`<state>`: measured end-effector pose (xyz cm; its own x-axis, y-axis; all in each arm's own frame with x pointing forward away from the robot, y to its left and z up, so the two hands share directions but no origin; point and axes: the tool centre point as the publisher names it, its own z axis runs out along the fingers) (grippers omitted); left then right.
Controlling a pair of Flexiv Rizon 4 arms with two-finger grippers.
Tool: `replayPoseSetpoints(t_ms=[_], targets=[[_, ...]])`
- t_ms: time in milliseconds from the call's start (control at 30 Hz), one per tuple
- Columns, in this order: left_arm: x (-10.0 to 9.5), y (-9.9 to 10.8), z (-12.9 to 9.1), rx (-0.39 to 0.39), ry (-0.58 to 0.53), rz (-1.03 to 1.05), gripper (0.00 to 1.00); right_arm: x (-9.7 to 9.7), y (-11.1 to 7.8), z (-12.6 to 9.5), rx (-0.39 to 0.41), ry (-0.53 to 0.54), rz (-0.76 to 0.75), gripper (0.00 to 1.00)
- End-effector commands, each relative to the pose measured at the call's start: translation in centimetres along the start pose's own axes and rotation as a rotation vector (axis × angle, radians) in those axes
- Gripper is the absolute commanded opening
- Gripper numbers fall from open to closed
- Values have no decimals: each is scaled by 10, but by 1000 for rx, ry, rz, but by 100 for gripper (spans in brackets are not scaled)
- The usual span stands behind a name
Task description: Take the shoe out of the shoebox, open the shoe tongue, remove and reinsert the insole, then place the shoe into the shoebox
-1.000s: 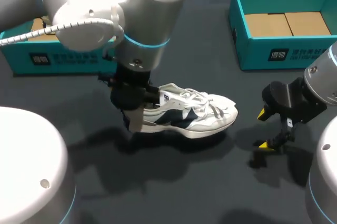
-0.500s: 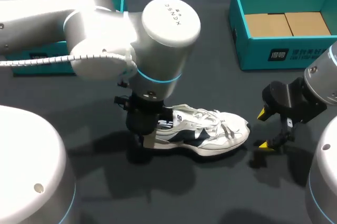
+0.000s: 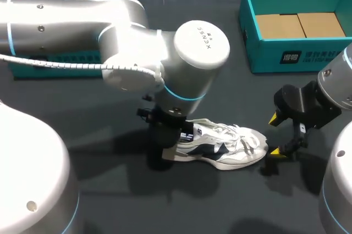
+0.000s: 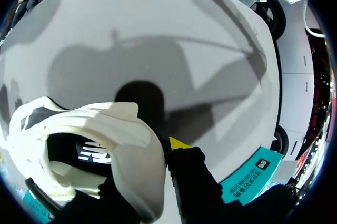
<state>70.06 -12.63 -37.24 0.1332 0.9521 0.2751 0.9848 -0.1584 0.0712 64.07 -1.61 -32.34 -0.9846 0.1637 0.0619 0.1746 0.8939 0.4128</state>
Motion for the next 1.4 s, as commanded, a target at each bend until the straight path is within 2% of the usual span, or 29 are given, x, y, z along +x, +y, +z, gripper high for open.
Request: replayPoseSetpoints(t_ms=[33, 700, 767, 867, 900, 933, 967, 1033, 1167, 1400], targets=[[-10, 4, 4, 10, 13, 8, 0, 2, 0, 0, 2, -3, 0, 100], [-7, -3, 16, 44, 2, 21, 1, 2, 0, 0, 2, -3, 0, 100], [-6, -4, 17, 46, 3, 20, 11, 2, 0, 0, 2, -3, 0, 100], [-6, -4, 18, 48, 2, 21, 42, 2, 0, 0, 2, -3, 0, 100], [-5, -4, 18, 48, 2, 21, 47, 2, 0, 0, 2, -3, 0, 100], [-4, -4, 17, 48, 1, 20, 70, 2, 0, 0, 2, -3, 0, 100], [-4, -4, 16, 47, -3, 19, 84, 2, 0, 0, 2, -3, 0, 100], [-2, -2, 13, 46, -13, 15, 100, 2, 0, 0, 2, -3, 0, 100], [5, -1, -4, 35, -65, 8, 100, 2, 0, 0, 2, -3, 0, 100], [28, -7, -55, 0, -206, -18, 100, 2, 0, 0, 2, -3, 0, 100]])
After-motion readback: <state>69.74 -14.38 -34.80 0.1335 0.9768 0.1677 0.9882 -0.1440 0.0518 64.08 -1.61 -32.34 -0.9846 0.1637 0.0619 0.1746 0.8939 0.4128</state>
